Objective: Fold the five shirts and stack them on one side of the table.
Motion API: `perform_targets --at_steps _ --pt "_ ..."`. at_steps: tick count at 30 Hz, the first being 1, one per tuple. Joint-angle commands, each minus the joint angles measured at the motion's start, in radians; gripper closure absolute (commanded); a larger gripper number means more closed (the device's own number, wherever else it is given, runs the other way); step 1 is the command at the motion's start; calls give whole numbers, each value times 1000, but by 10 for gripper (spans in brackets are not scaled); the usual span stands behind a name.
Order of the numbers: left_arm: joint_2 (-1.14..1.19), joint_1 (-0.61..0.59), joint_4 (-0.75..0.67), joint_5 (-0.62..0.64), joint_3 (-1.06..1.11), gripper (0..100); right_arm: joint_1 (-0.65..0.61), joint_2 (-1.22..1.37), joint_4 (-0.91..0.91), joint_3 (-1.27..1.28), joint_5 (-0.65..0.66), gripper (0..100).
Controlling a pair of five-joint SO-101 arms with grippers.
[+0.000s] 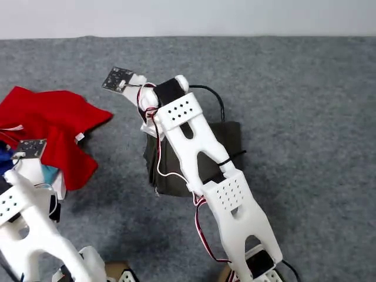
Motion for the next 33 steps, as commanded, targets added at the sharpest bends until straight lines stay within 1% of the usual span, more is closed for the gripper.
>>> perform_targets --at_steps 1,3,9,12,14,18,22,25,28,30,33 --pt "-28 6 -14 6 -2 995 31 -139 50 23 -49 988" --pt "-28 6 -14 6 -4 995 31 -199 50 135 -64 988" --pt "-28 6 -9 6 -4 995 2 -450 47 589 -64 988" --pt "-28 6 -12 6 -4 995 -8 -542 45 755 -66 988" --pt "-28 6 -12 6 -4 995 -38 -564 44 824 -66 988" --pt "-28 6 -12 6 -4 995 -128 -533 39 875 -68 988" --pt "-28 6 -12 6 -1 995 -213 -458 -54 875 -69 988" --pt "-28 6 -12 6 1 995 -243 -383 -139 875 -68 988" --pt "-28 6 -12 6 1 995 -243 -323 -186 873 -68 988" --pt "-28 6 -12 6 1 995 -243 -318 -160 845 -68 988" --pt "-28 5 -12 6 2 995 -242 -335 -51 763 -68 988"
